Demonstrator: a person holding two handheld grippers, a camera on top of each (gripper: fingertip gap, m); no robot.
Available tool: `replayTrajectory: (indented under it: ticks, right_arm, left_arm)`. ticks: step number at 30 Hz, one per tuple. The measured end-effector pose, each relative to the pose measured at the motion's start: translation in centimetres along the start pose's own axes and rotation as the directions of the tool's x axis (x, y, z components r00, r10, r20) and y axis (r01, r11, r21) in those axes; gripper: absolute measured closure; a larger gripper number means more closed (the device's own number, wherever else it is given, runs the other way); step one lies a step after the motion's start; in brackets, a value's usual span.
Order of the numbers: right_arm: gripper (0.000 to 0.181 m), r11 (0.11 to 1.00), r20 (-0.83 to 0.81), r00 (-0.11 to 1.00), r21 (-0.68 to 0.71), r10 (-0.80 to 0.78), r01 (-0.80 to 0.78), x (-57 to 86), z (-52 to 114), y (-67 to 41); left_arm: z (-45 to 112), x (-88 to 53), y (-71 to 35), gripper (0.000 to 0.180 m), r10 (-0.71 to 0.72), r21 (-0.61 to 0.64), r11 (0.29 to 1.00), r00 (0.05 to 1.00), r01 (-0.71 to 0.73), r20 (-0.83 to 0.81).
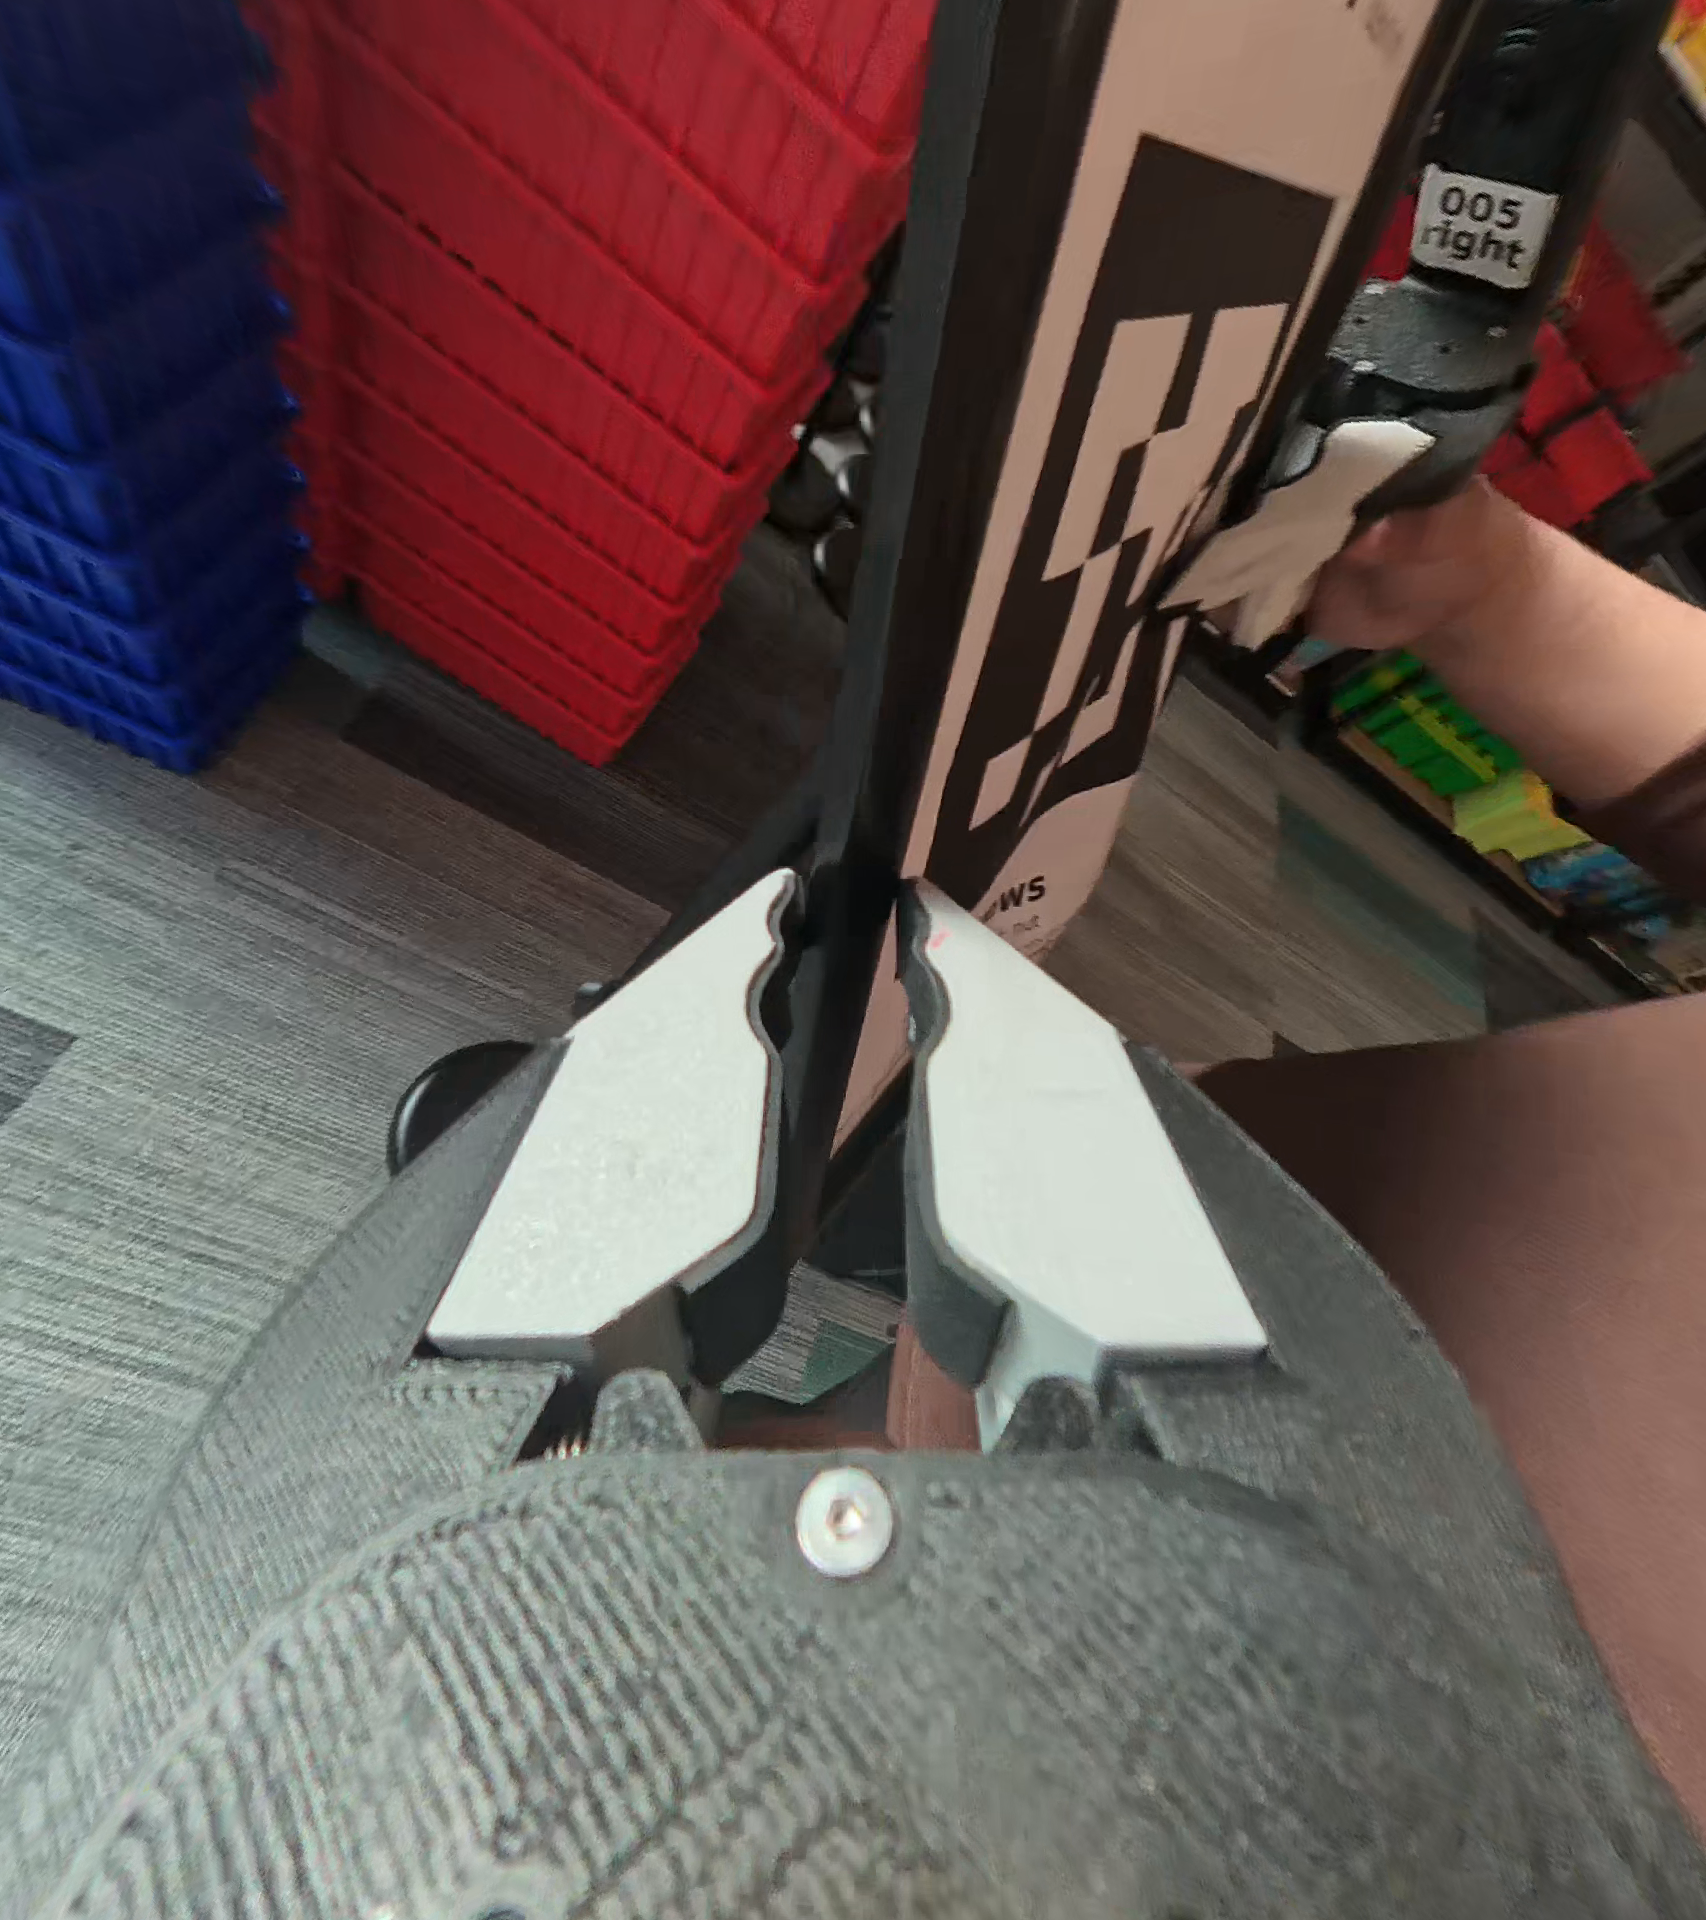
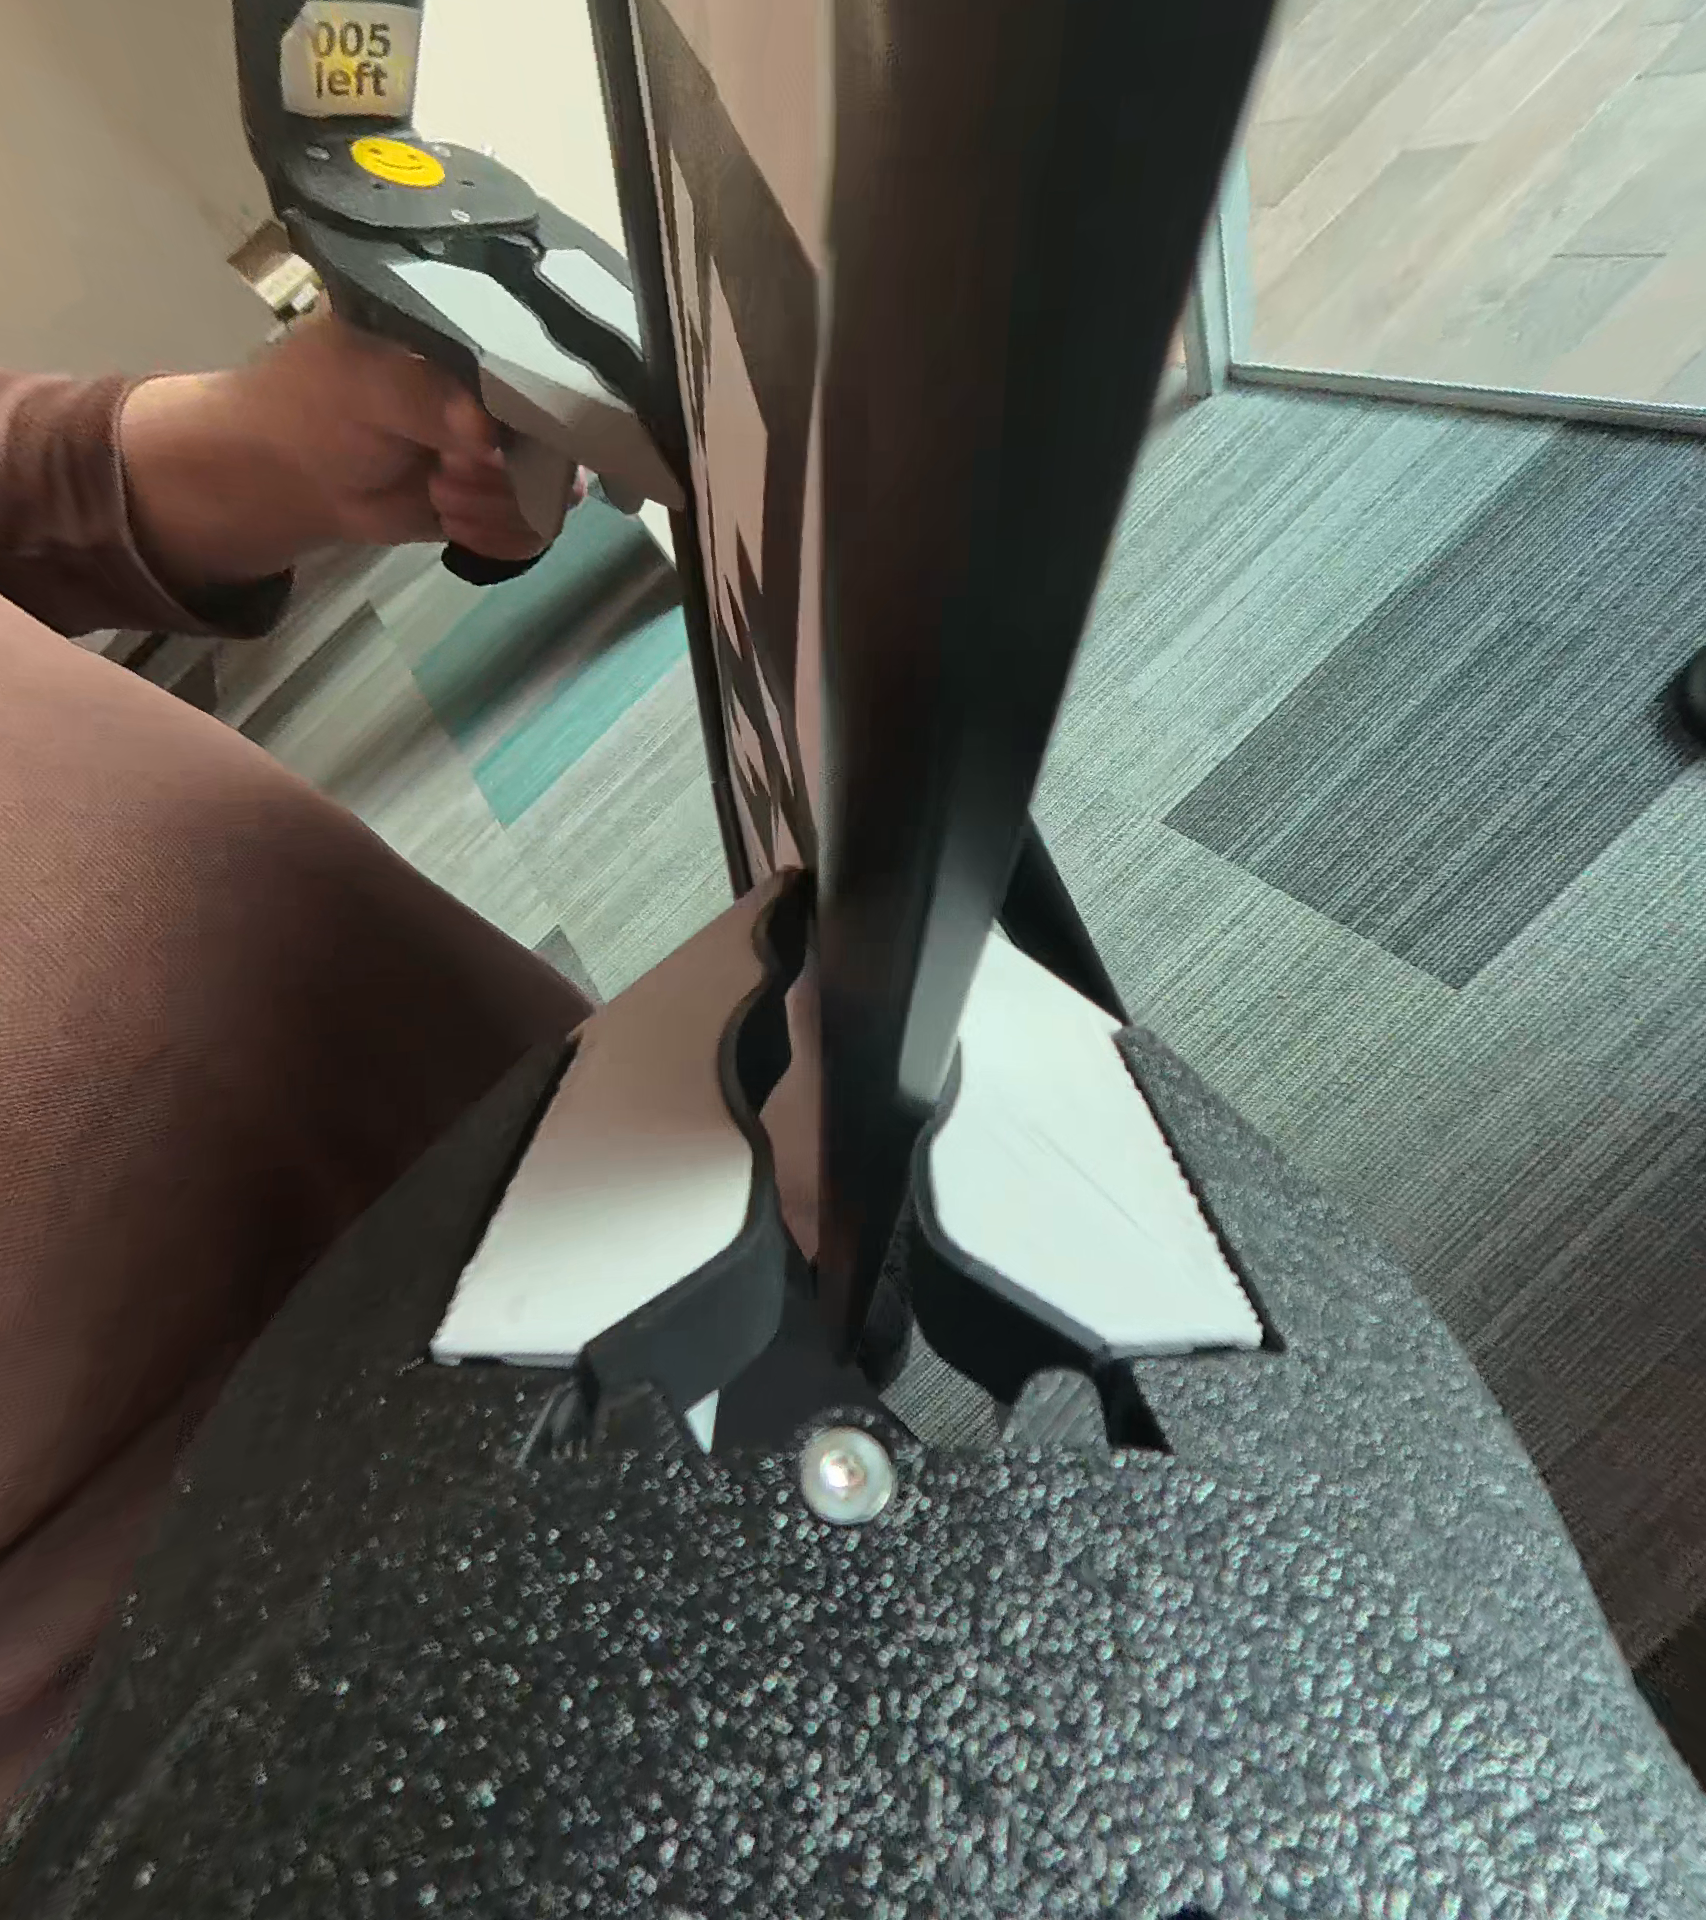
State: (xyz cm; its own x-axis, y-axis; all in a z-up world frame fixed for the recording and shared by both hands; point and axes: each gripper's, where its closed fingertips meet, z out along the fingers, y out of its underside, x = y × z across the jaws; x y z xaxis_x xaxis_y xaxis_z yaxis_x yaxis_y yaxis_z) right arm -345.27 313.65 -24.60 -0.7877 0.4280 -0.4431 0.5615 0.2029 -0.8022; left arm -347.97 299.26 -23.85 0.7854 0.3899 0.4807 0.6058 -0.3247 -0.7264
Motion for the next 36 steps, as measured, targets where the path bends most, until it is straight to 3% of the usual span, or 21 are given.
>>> replayTrajectory:
  ticks: [2, 4, 6, 8, 9, 11, 12, 15, 19, 23, 30, 33, 36]
  right_arm:
    - [0.156, 1.000, -0.048, 0.999, 0.020, -0.010, 0.011, 0.3, -1.0, -0.1]
    - [0.139, 0.998, -0.125, 0.992, 0.066, 0.025, -0.016, 1.3, -2.8, -0.6]
    - [0.127, 0.993, -0.250, 0.967, 0.114, 0.054, -0.026, 2.4, -5.4, -1.2]
    - [0.114, 0.995, -0.453, 0.891, 0.098, 0.045, 0.000, 3.4, -8.7, -1.5]
    - [0.116, 0.997, -0.562, 0.826, 0.074, 0.035, 0.009, 3.7, -10.5, -1.5]
    - [0.098, 1.000, -0.746, 0.666, -0.008, -0.005, -0.002, 3.3, -13.8, -1.4]
    - [0.085, 0.999, -0.783, 0.621, -0.054, -0.044, 0.004, 2.1, -14.3, -1.4]
    - [0.086, 0.996, -0.782, 0.619, -0.090, -0.075, 0.007, -2.6, -11.1, -0.4]
    - [0.090, 0.980, -0.751, 0.658, -0.169, -0.057, -0.108, -5.9, -2.2, 6.4]
    - [0.091, 0.926, -0.717, 0.686, -0.331, -0.121, -0.182, -6.1, 3.7, 11.2]
    - [0.097, 0.918, -0.693, 0.718, -0.324, -0.065, -0.229, -7.4, 5.9, 12.1]
    - [0.108, 0.921, -0.648, 0.756, -0.347, -0.096, -0.180, -8.5, 6.9, 12.0]
    - [0.110, 0.912, -0.617, 0.744, -0.409, -0.255, -0.026, -8.6, 6.6, 10.5]
  left_arm:
    - [-1.2, 1.1, -0.6, 0.158, 0.019, 0.055, 0.998, 0.994, -0.013, -0.109]
    - [-3.0, 0.6, -1.7, 0.125, -0.003, 0.102, 0.995, 0.991, 0.016, -0.133]
    - [-4.7, -0.3, -2.3, 0.116, 0.019, 0.096, 0.995, 0.994, -0.008, -0.110]
    - [-6.0, -2.0, -2.2, 0.093, 0.095, 0.001, 0.995, 0.995, -0.096, 0.041]
    - [-6.9, -3.6, -1.9, 0.094, 0.169, -0.093, 0.984, 0.967, -0.154, 0.192]
    - [-9.4, -6.6, -2.9, 0.069, 0.306, -0.202, 0.951, 0.809, -0.234, 0.502]
    - [-9.8, -6.3, -3.2, 0.063, 0.335, -0.205, 0.942, 0.760, -0.265, 0.557]
    - [-6.7, -2.5, 0.0, 0.064, 0.330, -0.141, 0.944, 0.836, -0.299, 0.438]
    - [-2.9, -4.5, 7.4, 0.064, 0.342, -0.215, 0.939, 0.775, -0.268, 0.531]
    - [-0.2, -3.7, 11.9, 0.065, 0.286, -0.265, 0.948, 0.830, -0.174, 0.479]
    - [0.0, -3.2, 12.6, 0.067, 0.276, -0.261, 0.949, 0.865, -0.176, 0.419]
    - [0.3, -2.8, 11.8, 0.081, 0.291, -0.252, 0.942, 0.910, -0.220, 0.295]
    - [-0.5, -3.6, 8.7, 0.094, 0.272, -0.210, 0.950, 0.944, -0.232, 0.185]
